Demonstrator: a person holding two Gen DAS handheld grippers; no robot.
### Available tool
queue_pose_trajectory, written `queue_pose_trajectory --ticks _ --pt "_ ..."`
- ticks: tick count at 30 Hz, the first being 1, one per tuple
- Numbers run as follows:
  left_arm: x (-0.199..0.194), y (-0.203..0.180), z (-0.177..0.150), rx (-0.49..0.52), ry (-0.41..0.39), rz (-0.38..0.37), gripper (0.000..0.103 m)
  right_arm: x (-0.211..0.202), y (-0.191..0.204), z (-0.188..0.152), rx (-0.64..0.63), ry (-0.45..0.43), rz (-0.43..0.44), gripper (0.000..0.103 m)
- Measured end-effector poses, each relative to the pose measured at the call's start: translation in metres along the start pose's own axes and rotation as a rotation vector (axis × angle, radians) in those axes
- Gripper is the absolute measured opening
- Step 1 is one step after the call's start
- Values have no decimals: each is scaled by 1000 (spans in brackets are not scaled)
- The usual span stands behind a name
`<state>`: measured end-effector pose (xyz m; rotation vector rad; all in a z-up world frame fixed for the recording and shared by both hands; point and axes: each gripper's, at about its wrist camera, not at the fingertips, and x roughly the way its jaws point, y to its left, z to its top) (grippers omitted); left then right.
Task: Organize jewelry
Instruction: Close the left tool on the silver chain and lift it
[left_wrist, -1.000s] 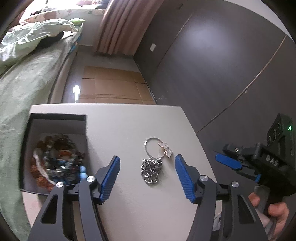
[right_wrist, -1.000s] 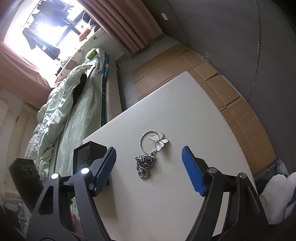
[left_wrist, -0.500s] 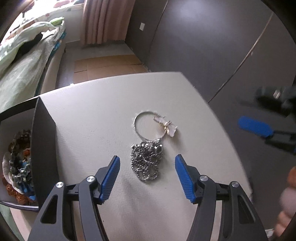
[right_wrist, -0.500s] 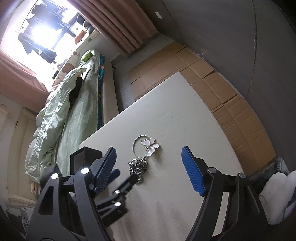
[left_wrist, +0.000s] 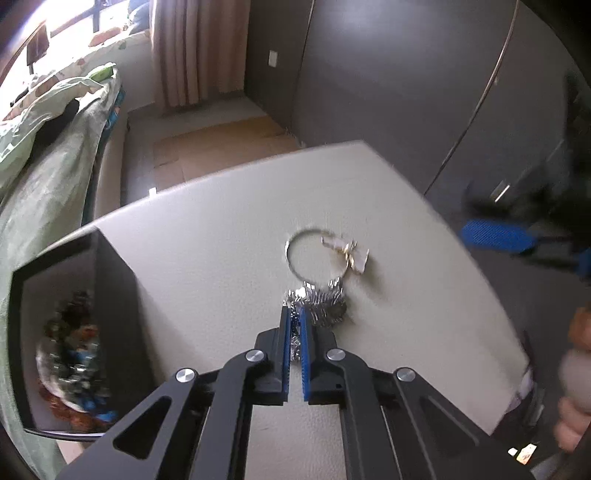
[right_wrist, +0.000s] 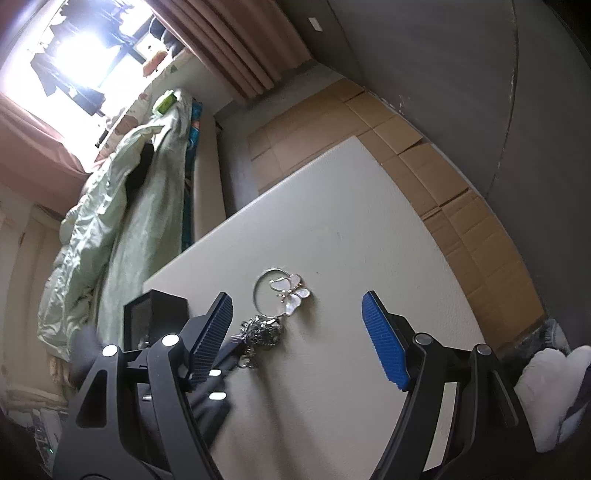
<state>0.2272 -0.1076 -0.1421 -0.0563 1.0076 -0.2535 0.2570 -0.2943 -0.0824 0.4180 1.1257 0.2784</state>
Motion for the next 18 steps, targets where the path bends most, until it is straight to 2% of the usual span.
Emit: queue_pose_trajectory --ticks 7,14,18 --pt "-43 20 10 -70 -105 -83 2 14 11 -5 -46 18 -24 61" --pt "-73 28 23 -114 -169 -125 2 35 25 -8 -111 45 -54 52" --pt "-89 32 26 -140 -205 -145 2 46 33 -7 -150 50 -84 52"
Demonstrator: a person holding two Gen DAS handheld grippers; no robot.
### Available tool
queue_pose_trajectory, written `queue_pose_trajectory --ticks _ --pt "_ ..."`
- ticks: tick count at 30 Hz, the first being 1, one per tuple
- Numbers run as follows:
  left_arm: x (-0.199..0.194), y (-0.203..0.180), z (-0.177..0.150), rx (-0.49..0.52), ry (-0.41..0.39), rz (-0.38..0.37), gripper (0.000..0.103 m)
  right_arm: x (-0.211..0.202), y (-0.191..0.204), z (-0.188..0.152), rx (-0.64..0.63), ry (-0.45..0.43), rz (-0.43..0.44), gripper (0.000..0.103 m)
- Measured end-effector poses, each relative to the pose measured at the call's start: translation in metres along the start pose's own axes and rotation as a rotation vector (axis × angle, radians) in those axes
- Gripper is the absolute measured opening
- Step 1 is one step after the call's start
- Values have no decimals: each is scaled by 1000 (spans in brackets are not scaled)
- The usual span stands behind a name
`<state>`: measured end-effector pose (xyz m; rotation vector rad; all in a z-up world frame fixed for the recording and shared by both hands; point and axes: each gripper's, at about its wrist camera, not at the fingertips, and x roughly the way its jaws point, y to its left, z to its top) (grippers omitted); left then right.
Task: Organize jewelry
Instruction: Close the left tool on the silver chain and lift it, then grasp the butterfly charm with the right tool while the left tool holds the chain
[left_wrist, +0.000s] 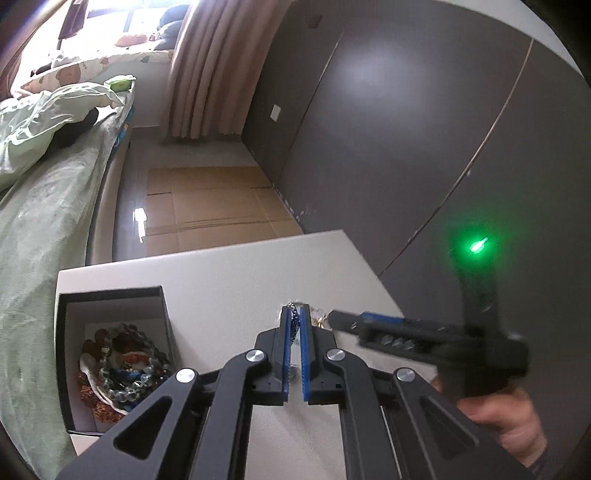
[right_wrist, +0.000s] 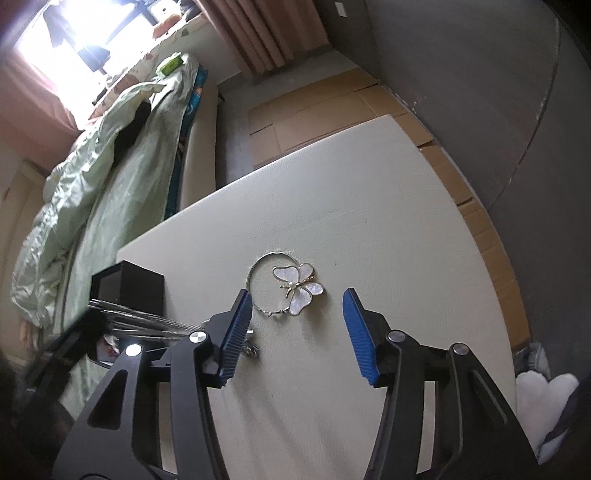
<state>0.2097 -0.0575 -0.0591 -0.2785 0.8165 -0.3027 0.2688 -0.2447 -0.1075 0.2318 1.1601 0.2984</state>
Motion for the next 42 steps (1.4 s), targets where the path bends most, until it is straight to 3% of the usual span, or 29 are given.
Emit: queue_pose_trajectory --ticks 9,17,21,34,42 --pt "-28 2 10 -31 -56 -36 2 22 16 4 -88 1 -96 52" --pt "-50 8 18 -54 -106 -52 2 38 14 3 -93 58 -107 27" --pt "-62 7 20 -56 -131 -53 2 36 13 0 -98 55 -102 27" --pt "-112 9 33 -77 -237 -73 2 -10 20 -1 -77 -35 8 26" --pt "-145 -13 60 -11 -297 -39 2 -40 36 3 -66 -103 135 27"
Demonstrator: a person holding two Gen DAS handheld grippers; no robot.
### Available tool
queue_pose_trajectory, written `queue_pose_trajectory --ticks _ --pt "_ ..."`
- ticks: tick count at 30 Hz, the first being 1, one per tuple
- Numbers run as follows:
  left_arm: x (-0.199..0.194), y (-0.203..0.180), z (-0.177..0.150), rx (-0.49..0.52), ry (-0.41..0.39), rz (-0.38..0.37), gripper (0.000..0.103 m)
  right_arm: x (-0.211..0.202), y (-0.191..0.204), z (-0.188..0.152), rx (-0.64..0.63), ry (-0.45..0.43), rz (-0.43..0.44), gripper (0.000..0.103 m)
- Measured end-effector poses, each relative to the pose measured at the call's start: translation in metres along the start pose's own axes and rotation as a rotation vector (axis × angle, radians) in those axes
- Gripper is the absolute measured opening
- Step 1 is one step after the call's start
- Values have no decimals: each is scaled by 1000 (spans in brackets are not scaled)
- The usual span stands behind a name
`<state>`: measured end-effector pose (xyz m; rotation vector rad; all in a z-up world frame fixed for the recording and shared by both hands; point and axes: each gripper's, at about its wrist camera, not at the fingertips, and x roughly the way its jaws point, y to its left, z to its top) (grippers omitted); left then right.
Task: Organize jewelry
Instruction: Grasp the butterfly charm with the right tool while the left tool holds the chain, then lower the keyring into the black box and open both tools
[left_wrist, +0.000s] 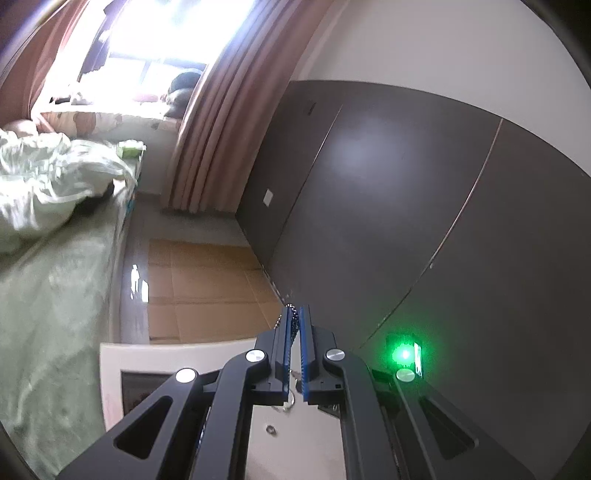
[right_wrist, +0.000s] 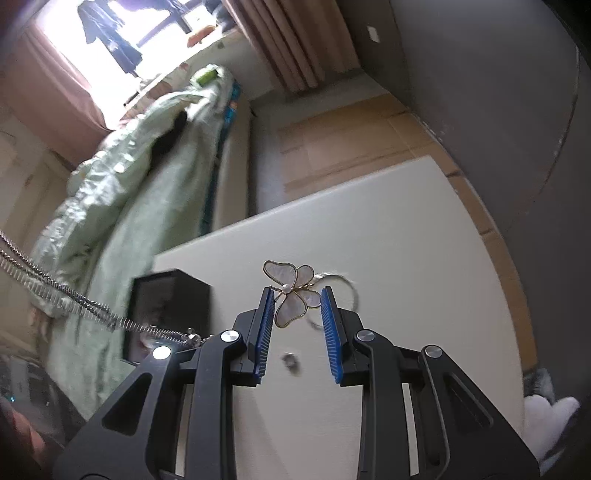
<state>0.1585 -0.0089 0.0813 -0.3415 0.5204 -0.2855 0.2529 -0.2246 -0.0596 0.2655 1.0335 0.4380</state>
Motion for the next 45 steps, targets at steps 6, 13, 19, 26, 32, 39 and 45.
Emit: queue_pose_trajectory --ticks 6,13,19,26,32,39,45 --pt "-26 -2 33 27 -66 58 2 -10 22 0 -28 -28 79 27" --pt "-43 9 54 22 -97 109 2 -8 34 -1 -38 -30 109 27" --pt "-28 24 51 37 -48 161 2 -7 33 -1 -25 -36 129 27" --pt "-9 59 29 3 -14 244 2 -3 35 0 -37 -30 139 27" --pt "4 81 5 -42 10 270 2 3 42 -1 -44 -18 152 27" --pt "32 122 -41 -152 90 263 2 14 56 -3 -53 -2 192 27" --pt "52 141 -61 -211 176 260 3 24 75 -7 -58 -3 237 27"
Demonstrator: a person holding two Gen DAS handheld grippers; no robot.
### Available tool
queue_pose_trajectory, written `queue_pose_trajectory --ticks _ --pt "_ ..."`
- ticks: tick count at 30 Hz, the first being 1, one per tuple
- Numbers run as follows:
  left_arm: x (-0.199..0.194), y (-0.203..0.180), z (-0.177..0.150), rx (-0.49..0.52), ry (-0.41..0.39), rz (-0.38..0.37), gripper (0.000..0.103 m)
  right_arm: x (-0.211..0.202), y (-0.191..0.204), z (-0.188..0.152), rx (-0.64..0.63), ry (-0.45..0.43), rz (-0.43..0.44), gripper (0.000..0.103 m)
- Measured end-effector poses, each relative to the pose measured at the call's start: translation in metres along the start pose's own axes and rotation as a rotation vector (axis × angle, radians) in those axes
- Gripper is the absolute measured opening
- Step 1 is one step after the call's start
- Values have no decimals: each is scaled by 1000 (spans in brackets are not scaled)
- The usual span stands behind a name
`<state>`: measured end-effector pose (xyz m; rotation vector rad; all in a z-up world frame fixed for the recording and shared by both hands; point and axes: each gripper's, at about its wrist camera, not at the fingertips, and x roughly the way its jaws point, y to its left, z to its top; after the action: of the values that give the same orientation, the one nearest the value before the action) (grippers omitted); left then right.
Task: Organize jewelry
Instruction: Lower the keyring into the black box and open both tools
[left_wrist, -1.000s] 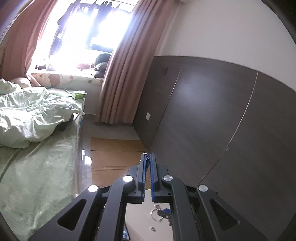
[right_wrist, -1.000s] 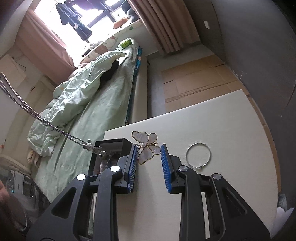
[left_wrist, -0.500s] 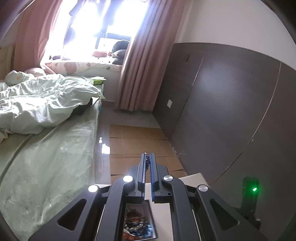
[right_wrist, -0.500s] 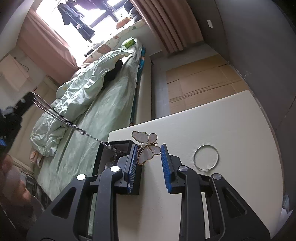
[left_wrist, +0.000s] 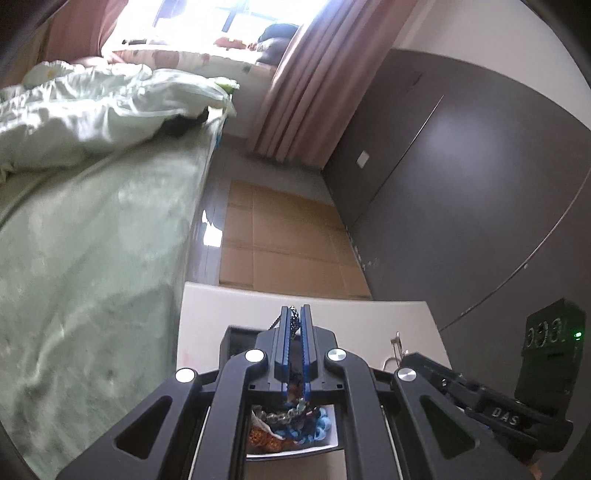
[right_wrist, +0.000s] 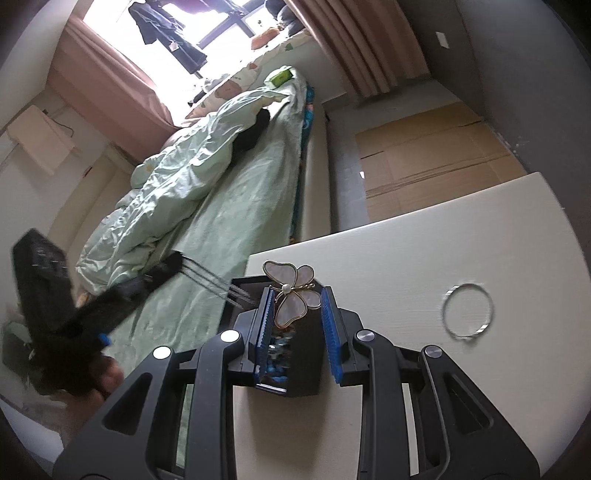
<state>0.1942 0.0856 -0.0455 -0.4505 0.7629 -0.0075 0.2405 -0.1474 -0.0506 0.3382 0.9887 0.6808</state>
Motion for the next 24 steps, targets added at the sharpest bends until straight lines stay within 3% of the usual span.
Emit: queue_pose_trajectory --ticks 4,5,6,8,17,19,20,21,24 --pt "9 12 -3 -36 40 0 5 11 9 -2 0 -3 18 27" --pt "8 15 -2 -45 41 6 17 12 10 -2 -2 -1 21 27" --pt "5 19 -2 -57 31 13 40 15 13 -2 -5 0 23 27" --pt "-3 24 0 -70 -6 14 57 21 18 -4 -8 6 30 27" --pt "-27 41 7 -98 -22 4 57 49 37 -7 -38 31 9 28" --pt "-31 44 7 -101 -25 5 61 50 38 -9 -43 31 11 57" --pt "-33 45 7 -100 -28 5 66 49 38 -9 -41 23 -5 84" --pt "-36 45 7 -97 -32 6 67 45 36 -9 -40 -6 -12 88" --pt "-41 46 7 -97 -36 4 67 35 28 -9 -22 -29 -28 88"
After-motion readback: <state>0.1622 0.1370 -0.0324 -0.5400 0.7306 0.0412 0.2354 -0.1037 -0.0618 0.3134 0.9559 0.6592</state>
